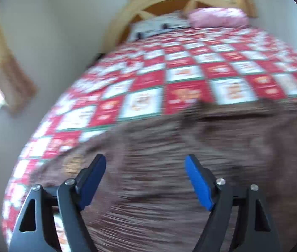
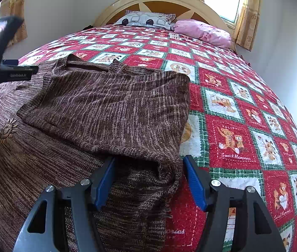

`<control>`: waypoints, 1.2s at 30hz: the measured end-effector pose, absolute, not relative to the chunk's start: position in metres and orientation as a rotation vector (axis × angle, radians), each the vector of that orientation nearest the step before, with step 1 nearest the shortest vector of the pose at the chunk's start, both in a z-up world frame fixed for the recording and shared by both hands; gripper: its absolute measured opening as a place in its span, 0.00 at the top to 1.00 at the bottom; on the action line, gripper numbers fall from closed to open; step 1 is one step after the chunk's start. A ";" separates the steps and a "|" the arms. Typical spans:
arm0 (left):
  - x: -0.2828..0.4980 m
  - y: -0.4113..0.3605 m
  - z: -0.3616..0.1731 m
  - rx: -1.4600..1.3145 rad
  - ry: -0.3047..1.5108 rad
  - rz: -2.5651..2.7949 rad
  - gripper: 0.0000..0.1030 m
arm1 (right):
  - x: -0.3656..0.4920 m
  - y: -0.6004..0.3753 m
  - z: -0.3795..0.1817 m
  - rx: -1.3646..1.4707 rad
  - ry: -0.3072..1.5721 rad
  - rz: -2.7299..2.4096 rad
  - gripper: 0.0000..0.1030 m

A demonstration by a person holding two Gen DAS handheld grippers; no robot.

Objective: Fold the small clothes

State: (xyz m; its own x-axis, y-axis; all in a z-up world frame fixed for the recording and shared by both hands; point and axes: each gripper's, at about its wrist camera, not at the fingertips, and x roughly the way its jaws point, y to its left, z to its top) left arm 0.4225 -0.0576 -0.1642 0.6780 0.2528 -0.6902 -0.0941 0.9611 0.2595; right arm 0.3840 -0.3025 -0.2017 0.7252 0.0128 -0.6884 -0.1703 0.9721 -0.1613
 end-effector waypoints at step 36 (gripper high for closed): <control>0.425 -0.084 -0.183 -0.322 1.018 -0.159 0.51 | 0.384 -0.303 -0.203 -0.224 0.755 0.102 0.36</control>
State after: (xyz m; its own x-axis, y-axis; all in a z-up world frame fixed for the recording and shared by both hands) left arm 0.4251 -0.0838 -0.1825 0.5186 -0.2784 -0.8084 -0.0183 0.9417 -0.3361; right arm 0.3845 -0.3029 -0.2028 0.7249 0.0116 -0.6887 -0.1719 0.9713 -0.1645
